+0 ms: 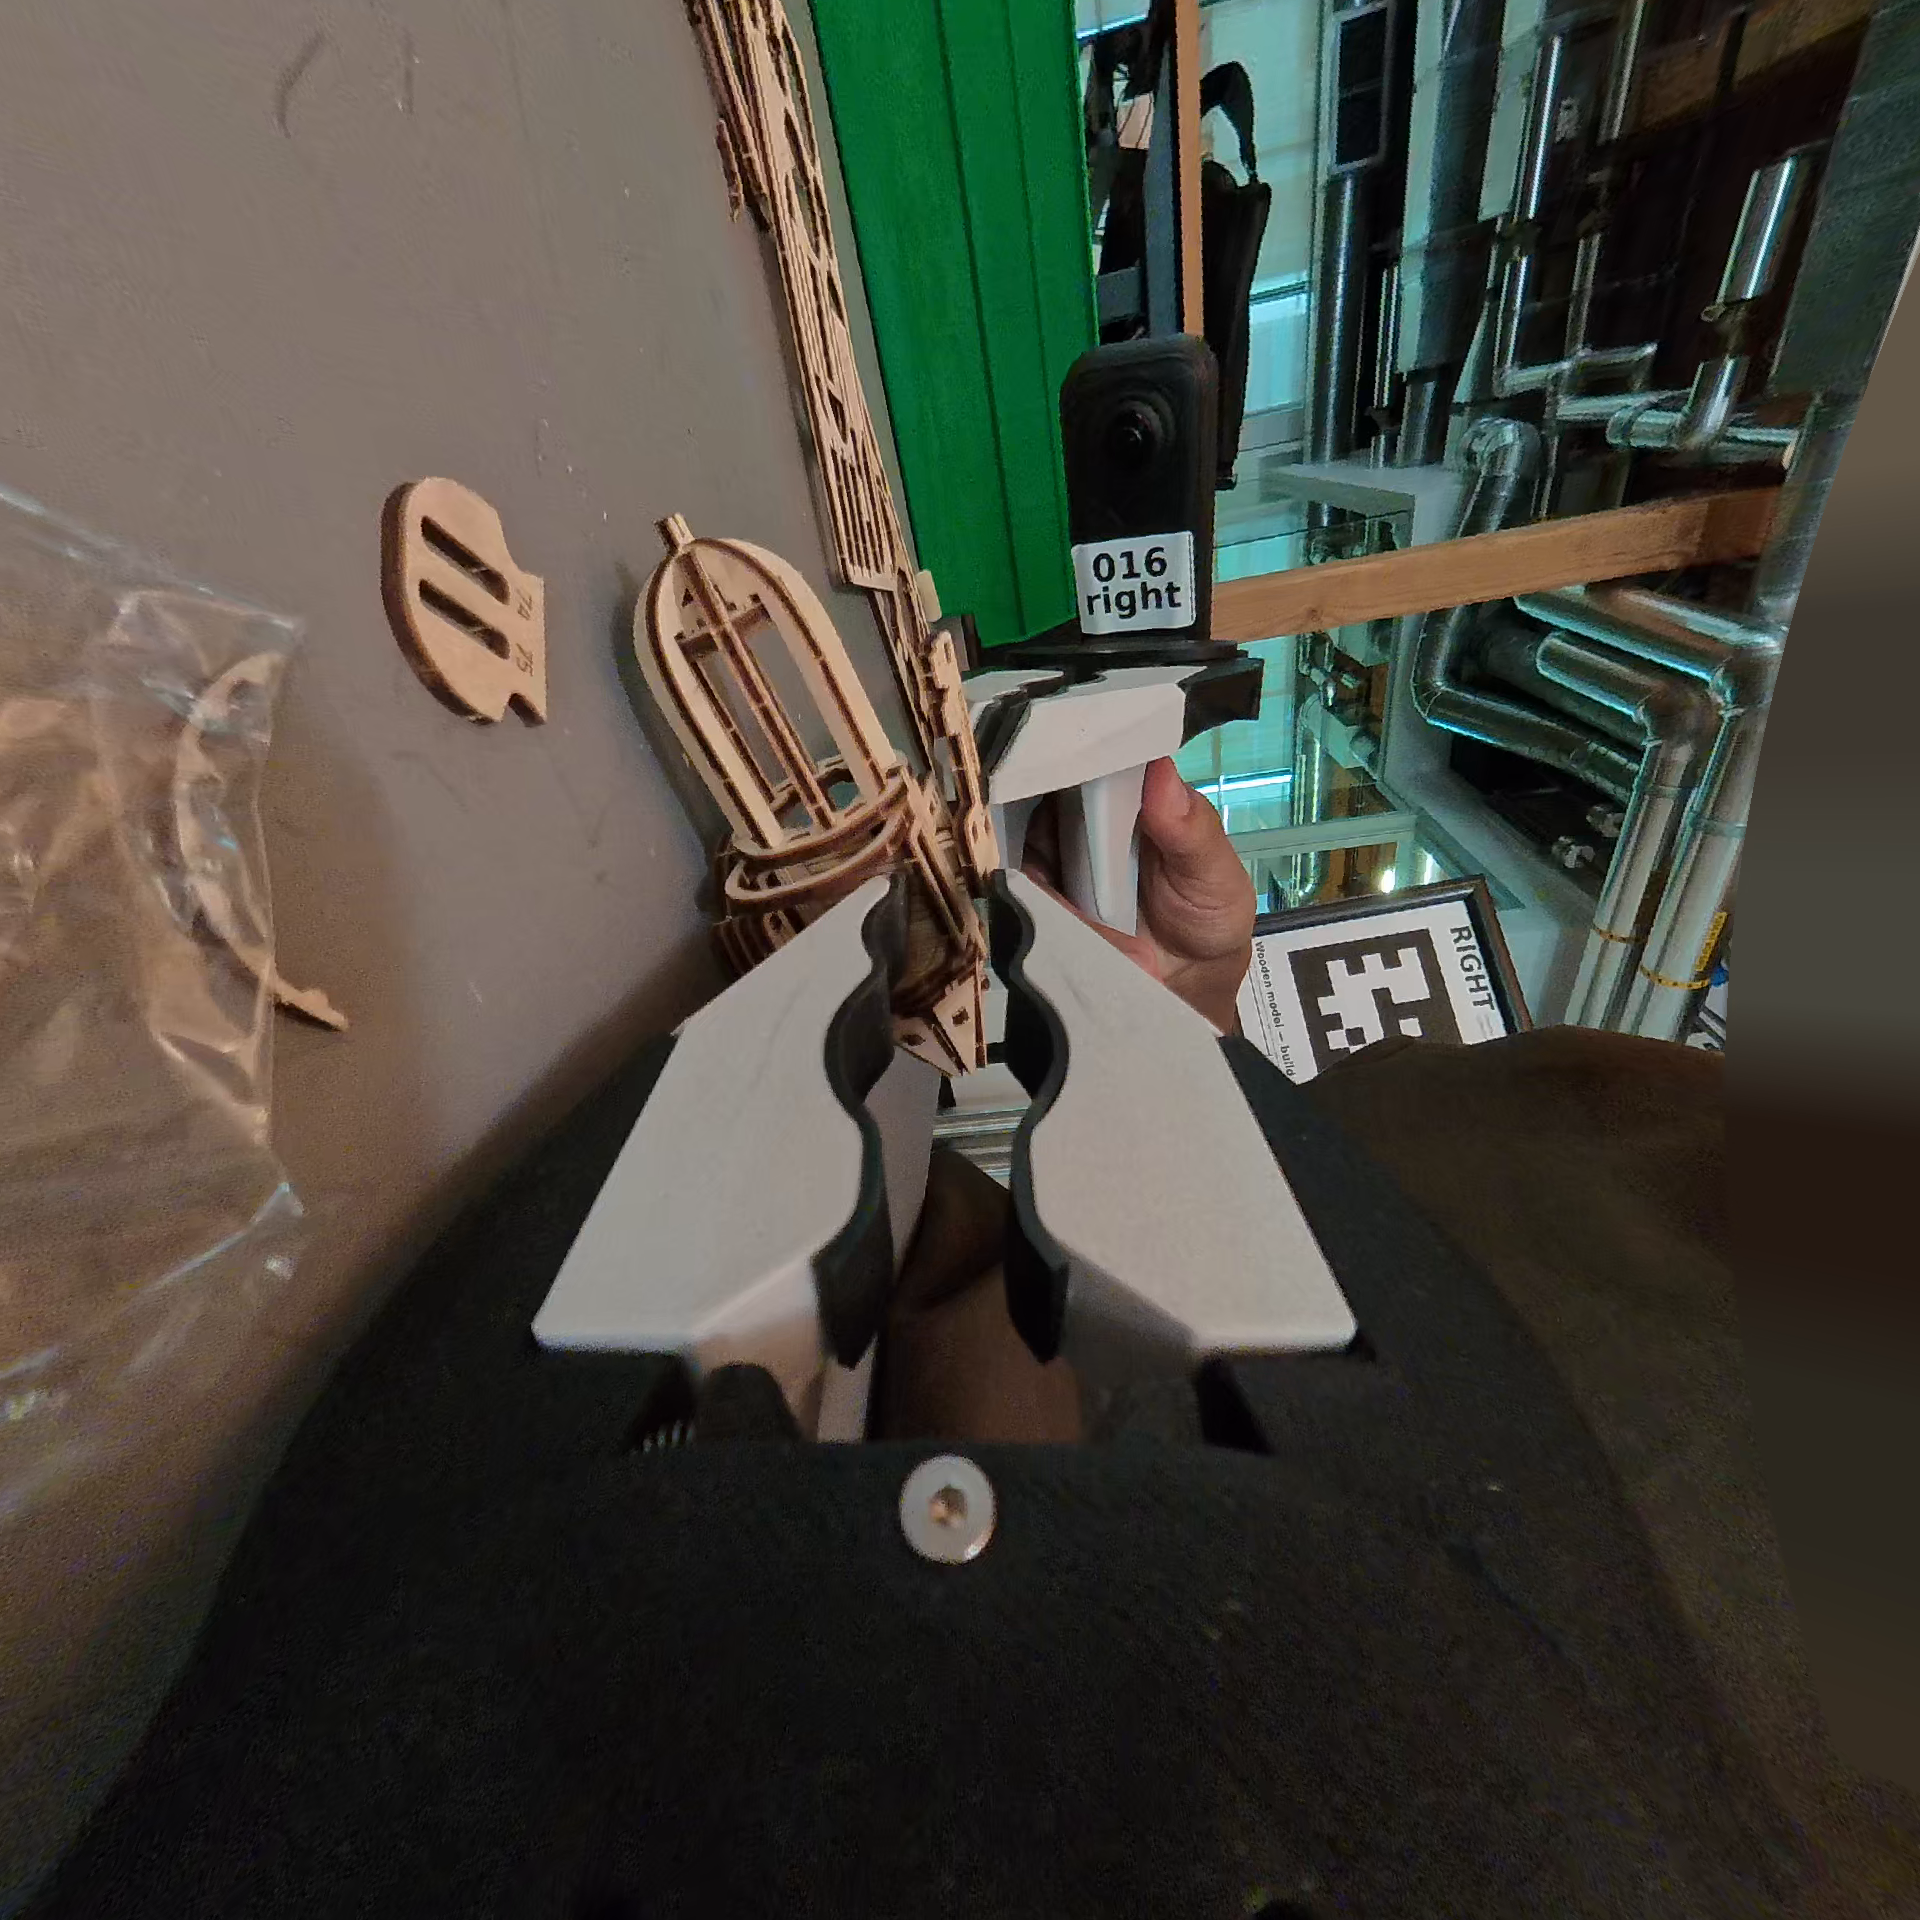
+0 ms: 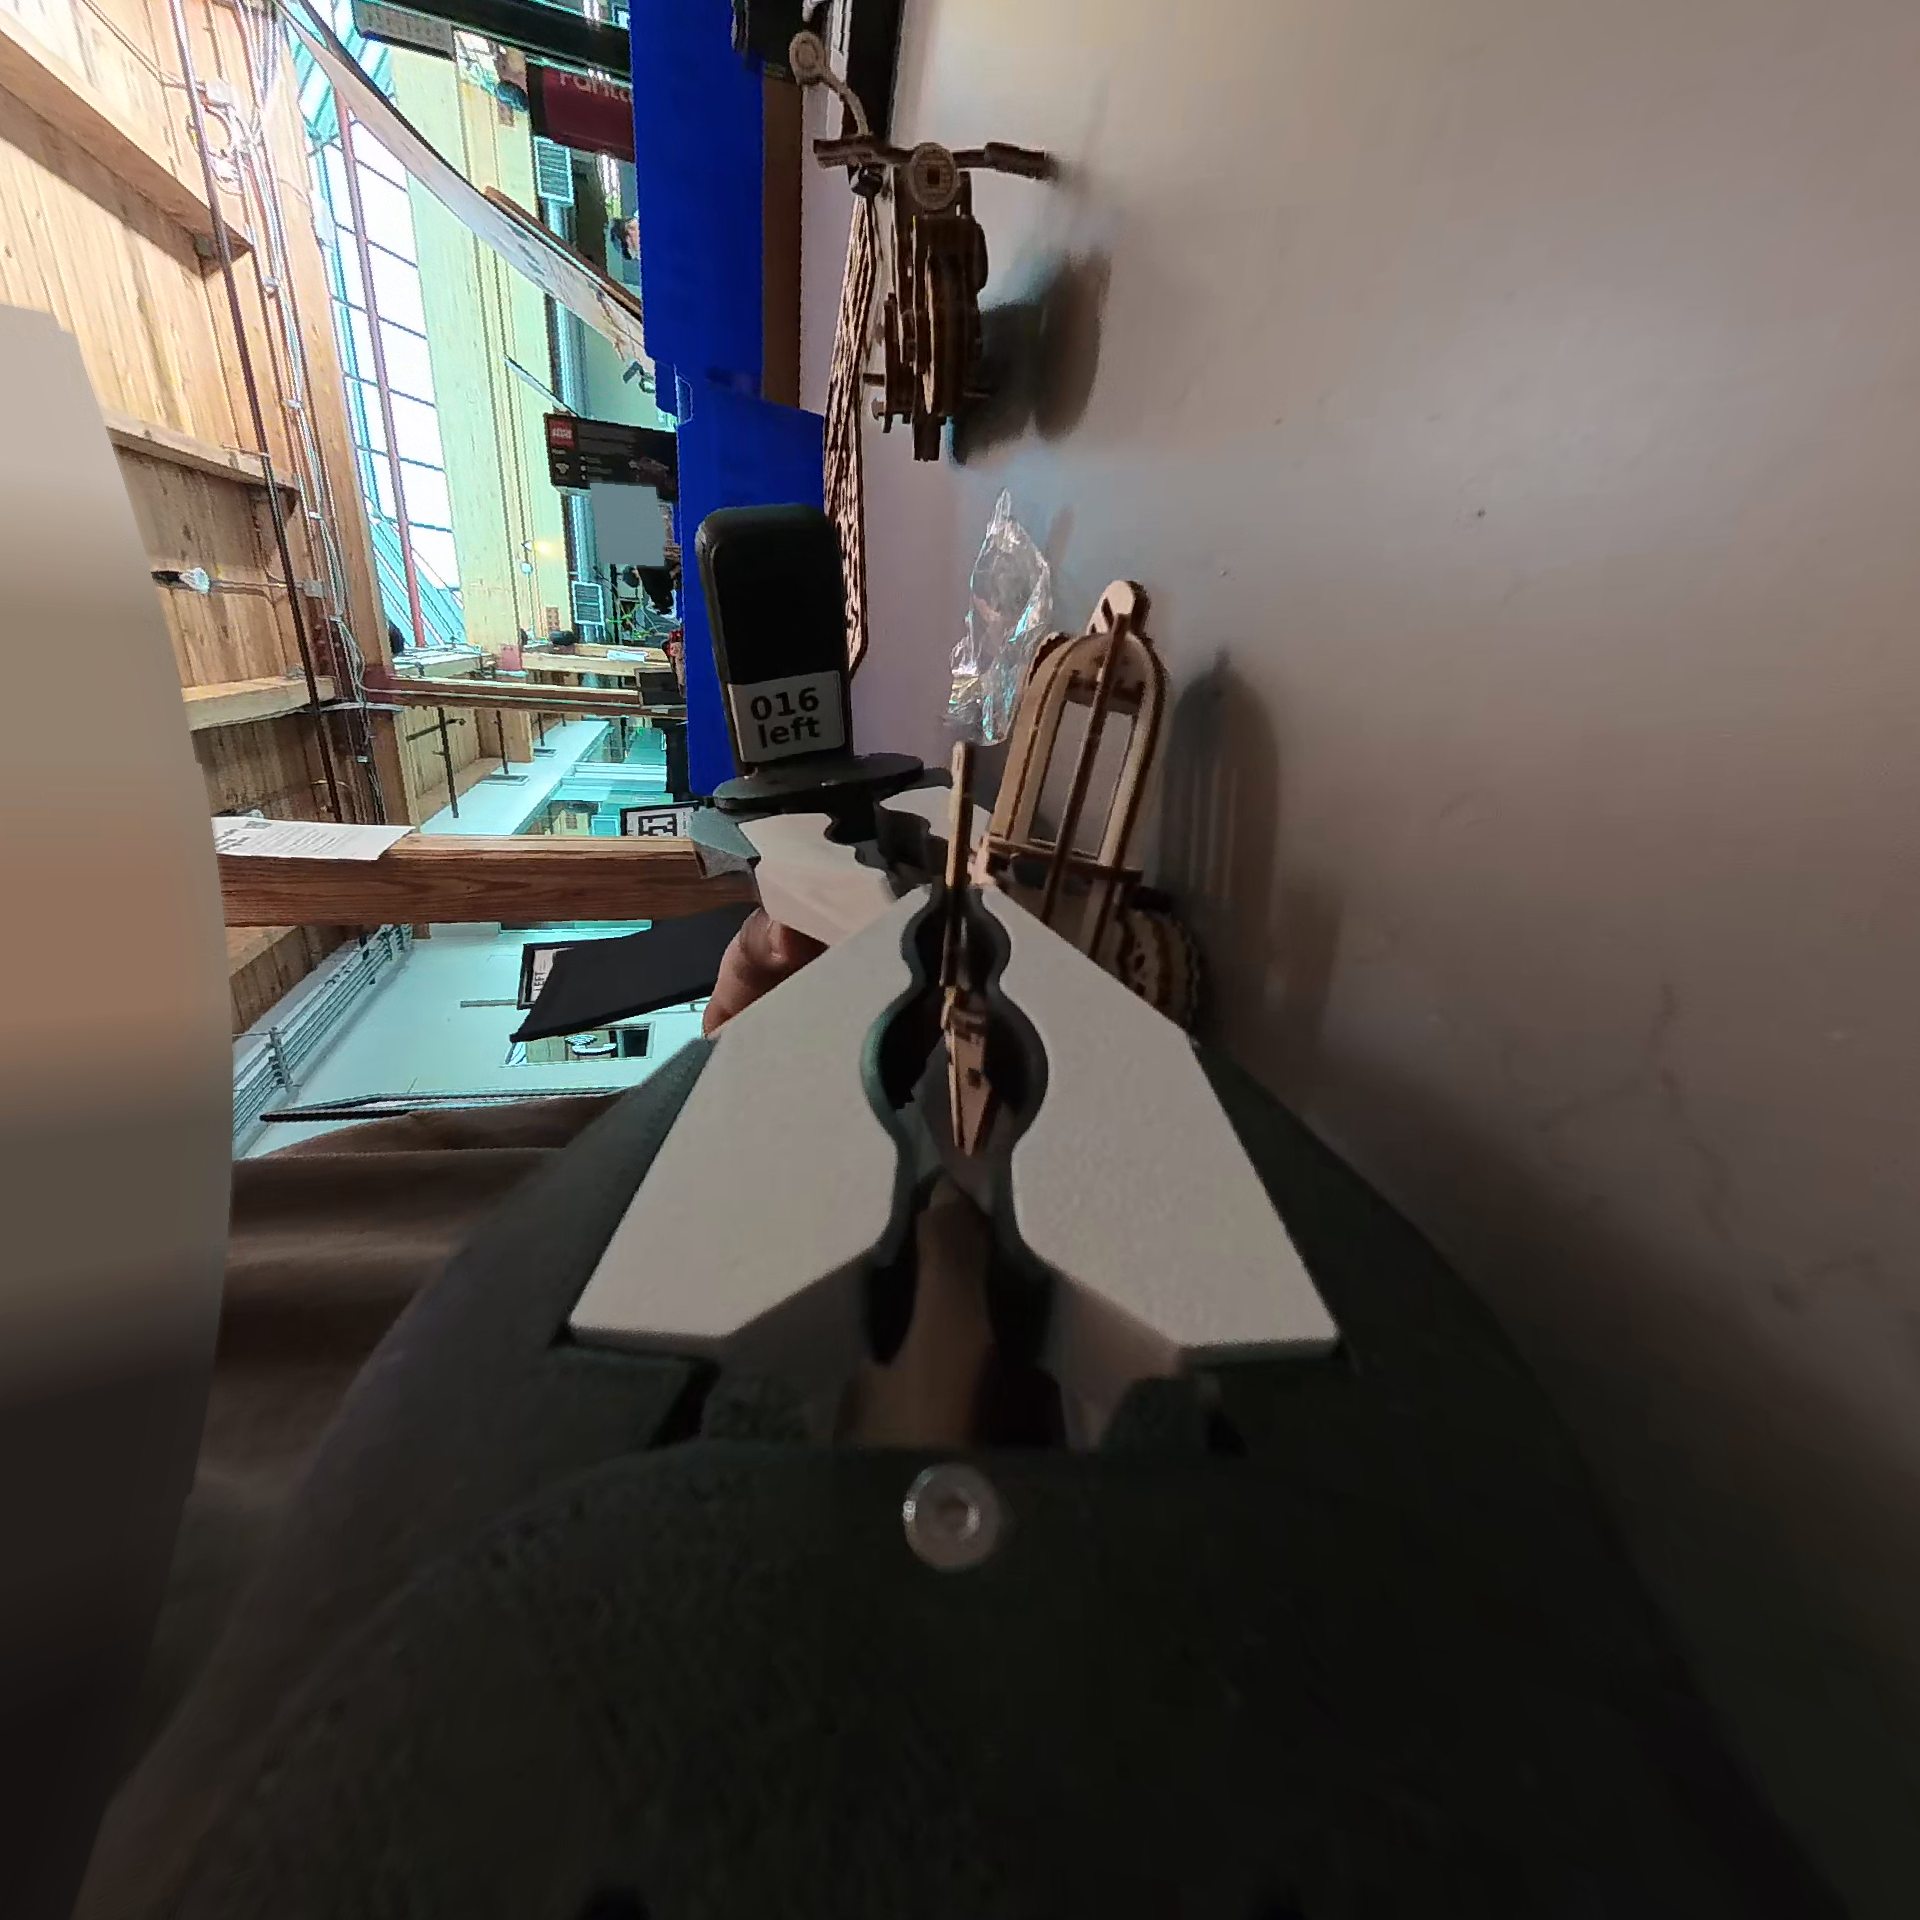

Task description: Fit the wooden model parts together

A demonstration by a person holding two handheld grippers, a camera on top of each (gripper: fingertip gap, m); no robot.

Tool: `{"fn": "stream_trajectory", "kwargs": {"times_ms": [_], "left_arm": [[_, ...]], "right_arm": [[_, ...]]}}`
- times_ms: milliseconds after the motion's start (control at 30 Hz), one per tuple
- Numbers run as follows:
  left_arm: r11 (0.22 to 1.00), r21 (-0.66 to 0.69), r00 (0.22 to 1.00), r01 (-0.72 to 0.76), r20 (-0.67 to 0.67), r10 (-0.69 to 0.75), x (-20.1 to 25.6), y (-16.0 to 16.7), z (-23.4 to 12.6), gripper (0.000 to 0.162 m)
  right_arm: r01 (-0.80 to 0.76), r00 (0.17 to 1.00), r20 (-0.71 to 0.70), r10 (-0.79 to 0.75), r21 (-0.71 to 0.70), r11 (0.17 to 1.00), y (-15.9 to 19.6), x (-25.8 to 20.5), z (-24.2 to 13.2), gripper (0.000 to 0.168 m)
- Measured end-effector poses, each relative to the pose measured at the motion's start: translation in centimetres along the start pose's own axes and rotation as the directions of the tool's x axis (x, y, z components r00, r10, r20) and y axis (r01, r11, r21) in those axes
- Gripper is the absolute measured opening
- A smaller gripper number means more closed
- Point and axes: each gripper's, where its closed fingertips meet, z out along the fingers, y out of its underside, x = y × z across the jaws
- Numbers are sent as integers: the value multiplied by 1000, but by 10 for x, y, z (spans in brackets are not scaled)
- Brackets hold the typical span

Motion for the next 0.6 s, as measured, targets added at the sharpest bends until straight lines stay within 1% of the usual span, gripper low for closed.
{"fn": "stream_trajectory", "kwargs": {"times_ms": [267, 367, 433, 533, 600], "left_arm": [[1000, 2, 1000, -18, -6, 18, 2, 0, 0, 12], [1000, 2, 1000, -25, -8, 25, 2, 1, 0, 11], [1000, 6, 1000, -28, -9, 28, 3, 1, 0, 9], [999, 5, 999, -37, -6, 37, 3, 1, 0, 9], [999, 7, 999, -42, -5, 42, 3, 1, 0, 9]], "right_arm": [[17, 1000, 10, -17, -6, 1000, 2, 0, -2, 2], [24, 999, 26, -24, -1, 1000, 2, -4, -4, 8], [52, 998, 30, -52, 11, 999, 0, -7, -9, 10], [114, 993, -6, -114, 8, 993, 0, -7, -13, 11], [147, 989, 0, -147, -4, 989, 4, -9, -12, 15]]}}
